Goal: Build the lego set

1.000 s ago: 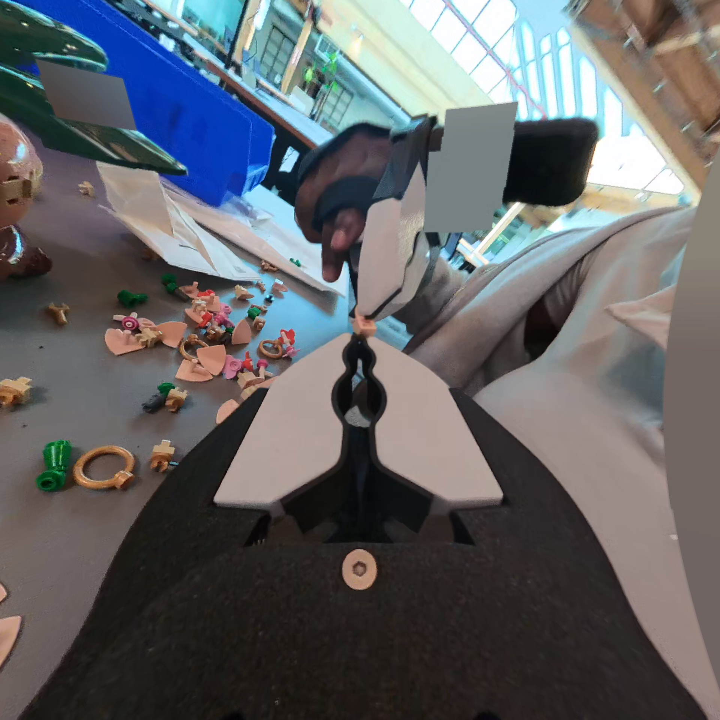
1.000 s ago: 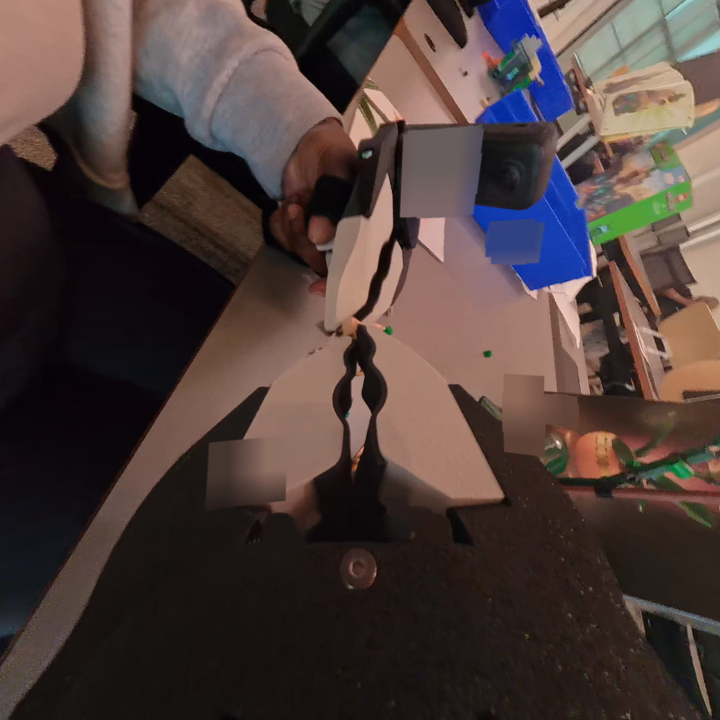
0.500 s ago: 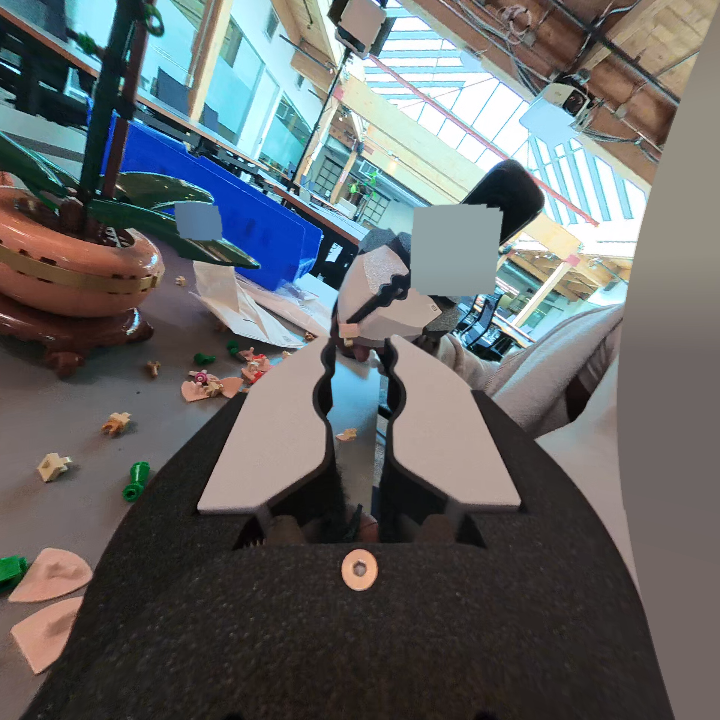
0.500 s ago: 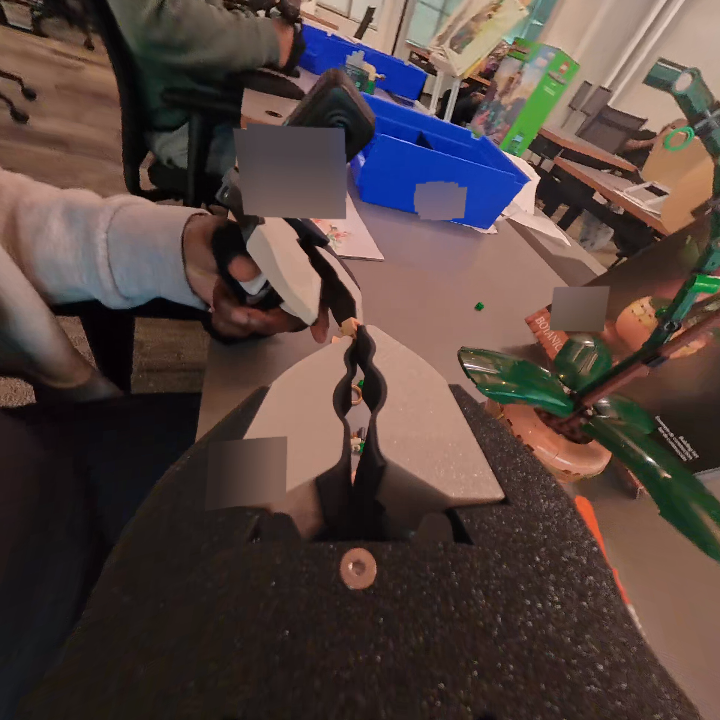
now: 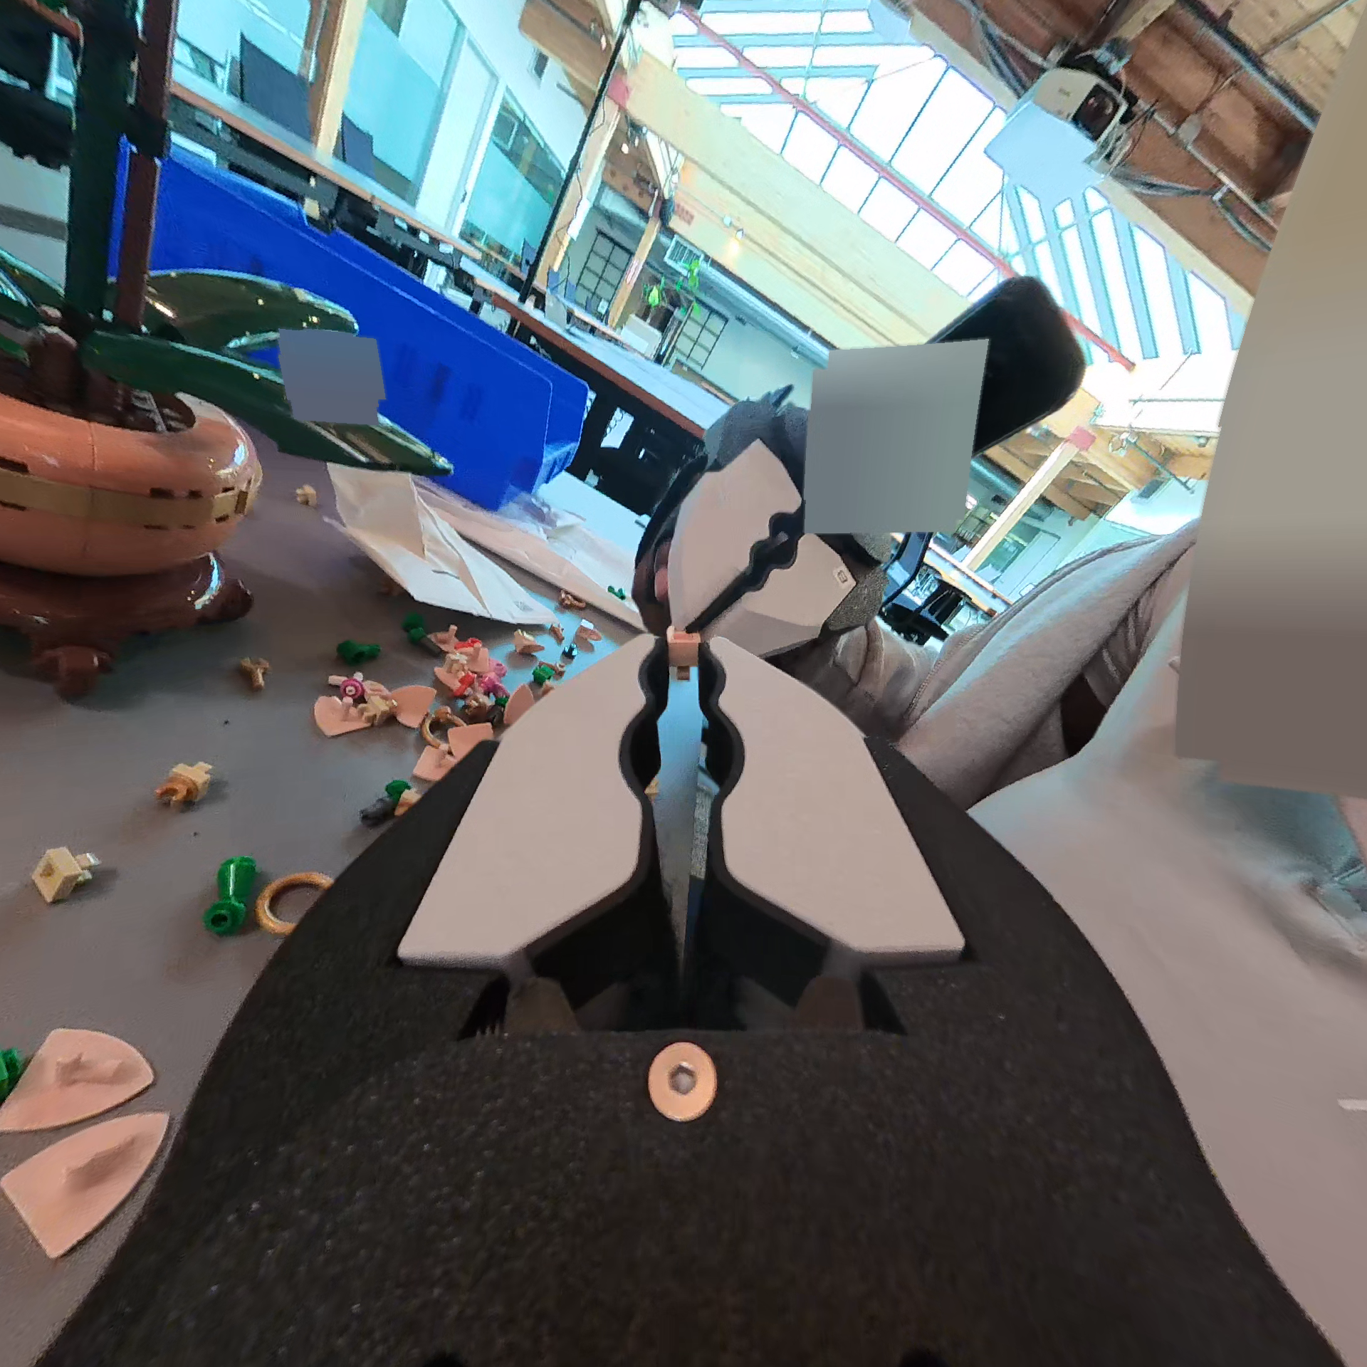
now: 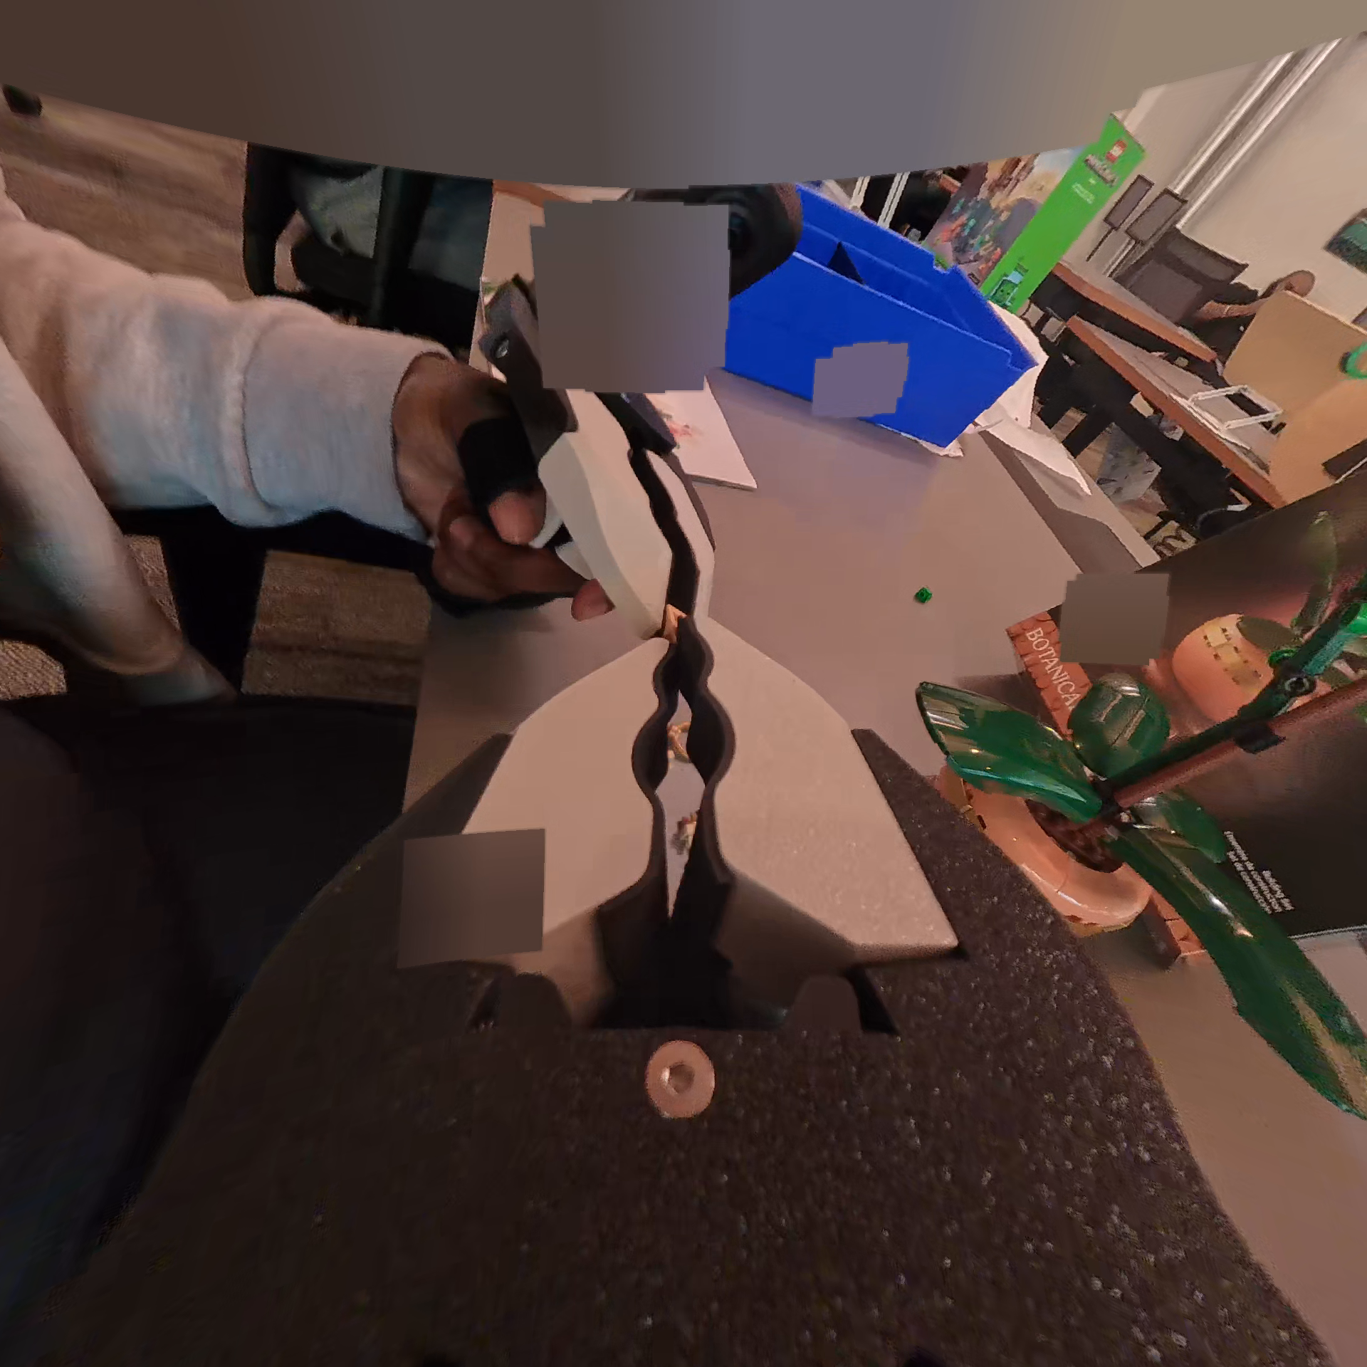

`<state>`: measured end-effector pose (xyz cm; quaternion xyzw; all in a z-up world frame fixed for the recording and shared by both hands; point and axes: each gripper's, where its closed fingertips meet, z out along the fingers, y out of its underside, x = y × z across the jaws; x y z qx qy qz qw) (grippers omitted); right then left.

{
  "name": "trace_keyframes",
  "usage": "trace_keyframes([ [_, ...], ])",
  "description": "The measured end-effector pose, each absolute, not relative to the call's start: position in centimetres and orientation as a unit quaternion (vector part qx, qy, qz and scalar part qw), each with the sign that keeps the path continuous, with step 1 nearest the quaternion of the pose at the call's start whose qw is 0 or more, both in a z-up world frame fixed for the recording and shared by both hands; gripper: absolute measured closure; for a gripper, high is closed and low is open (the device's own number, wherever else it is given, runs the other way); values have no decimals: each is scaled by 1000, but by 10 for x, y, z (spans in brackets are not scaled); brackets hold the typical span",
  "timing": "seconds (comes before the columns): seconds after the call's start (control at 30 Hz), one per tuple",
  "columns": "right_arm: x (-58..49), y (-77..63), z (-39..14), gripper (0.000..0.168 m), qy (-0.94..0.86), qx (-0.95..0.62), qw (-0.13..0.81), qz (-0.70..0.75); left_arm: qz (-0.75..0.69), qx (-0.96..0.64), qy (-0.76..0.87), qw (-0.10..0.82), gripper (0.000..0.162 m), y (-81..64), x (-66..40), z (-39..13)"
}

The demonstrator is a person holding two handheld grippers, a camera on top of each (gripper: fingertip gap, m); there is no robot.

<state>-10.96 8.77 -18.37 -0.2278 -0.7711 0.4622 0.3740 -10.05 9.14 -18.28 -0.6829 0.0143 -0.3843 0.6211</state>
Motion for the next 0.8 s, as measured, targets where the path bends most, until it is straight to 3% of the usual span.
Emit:
trace_keyframes([
  [0.5, -111, 78, -212, 168, -881, 12, 408, 237, -198, -830, 97, 512, 155, 81, -103, -221],
  [0.6, -116, 59, -179, 168, -846, 61, 458, 268, -149, -875, 121, 444, 155, 80, -102, -255],
  [0.7, -130, 72, -190, 168, -867, 9, 442, 231, -172, -826, 110, 526, 155, 88, -96, -221],
  [0.8, -137, 81, -184, 168, -805, -181, 399, 400, -207, -794, 46, 571, 155, 83, -123, -207],
])
